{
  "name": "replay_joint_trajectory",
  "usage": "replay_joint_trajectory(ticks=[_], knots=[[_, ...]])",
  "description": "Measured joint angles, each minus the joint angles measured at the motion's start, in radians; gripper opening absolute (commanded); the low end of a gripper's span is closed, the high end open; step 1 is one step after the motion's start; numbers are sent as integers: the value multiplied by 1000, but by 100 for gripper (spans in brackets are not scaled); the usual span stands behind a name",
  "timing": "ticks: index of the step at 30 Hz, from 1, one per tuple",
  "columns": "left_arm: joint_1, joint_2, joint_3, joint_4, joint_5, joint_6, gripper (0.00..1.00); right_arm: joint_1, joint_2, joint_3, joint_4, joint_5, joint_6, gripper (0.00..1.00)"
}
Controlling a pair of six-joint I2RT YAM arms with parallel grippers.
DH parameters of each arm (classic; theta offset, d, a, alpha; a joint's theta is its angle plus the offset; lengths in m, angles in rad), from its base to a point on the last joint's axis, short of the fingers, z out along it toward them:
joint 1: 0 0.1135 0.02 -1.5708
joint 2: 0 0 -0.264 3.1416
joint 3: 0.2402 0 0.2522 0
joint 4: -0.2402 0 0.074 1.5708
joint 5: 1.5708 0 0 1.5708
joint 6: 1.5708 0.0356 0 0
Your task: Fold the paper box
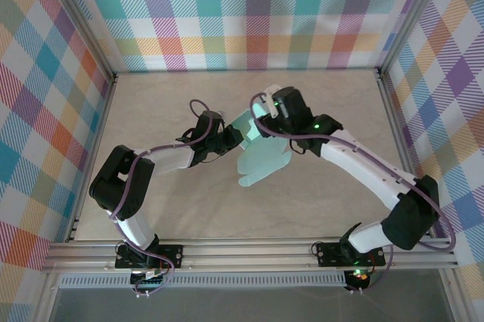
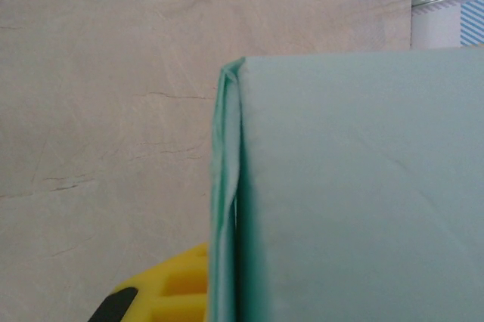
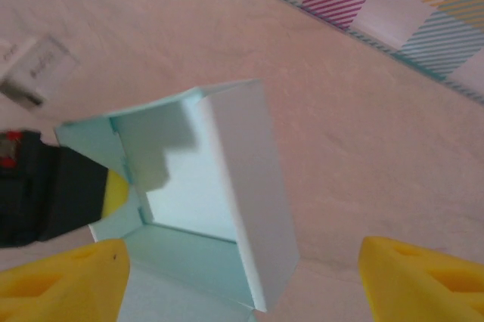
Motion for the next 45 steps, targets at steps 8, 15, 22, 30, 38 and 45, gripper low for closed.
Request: replay_joint_trajectory(ticks=[8, 15, 22, 30, 38, 45], knots=[[0, 1, 1, -5, 0, 11, 0, -151, -61, -49, 18, -216, 155, 73], [0, 1, 1, -11, 0, 12, 0, -151, -48, -50, 0, -251, 152, 75], [1, 11, 119, -229, -18, 135, 0, -185, -47, -80, 5, -276, 196, 76], [1, 85, 392, -703, -85, 431, 0, -251, -47, -117, 5, -301, 237, 77], [2, 198, 522, -1085, -185, 601, 0, -265, -47, -167, 4, -326, 242, 78], [2, 352, 674, -1308, -248, 687, 0, -277, -47, -183, 6, -341, 242, 78]])
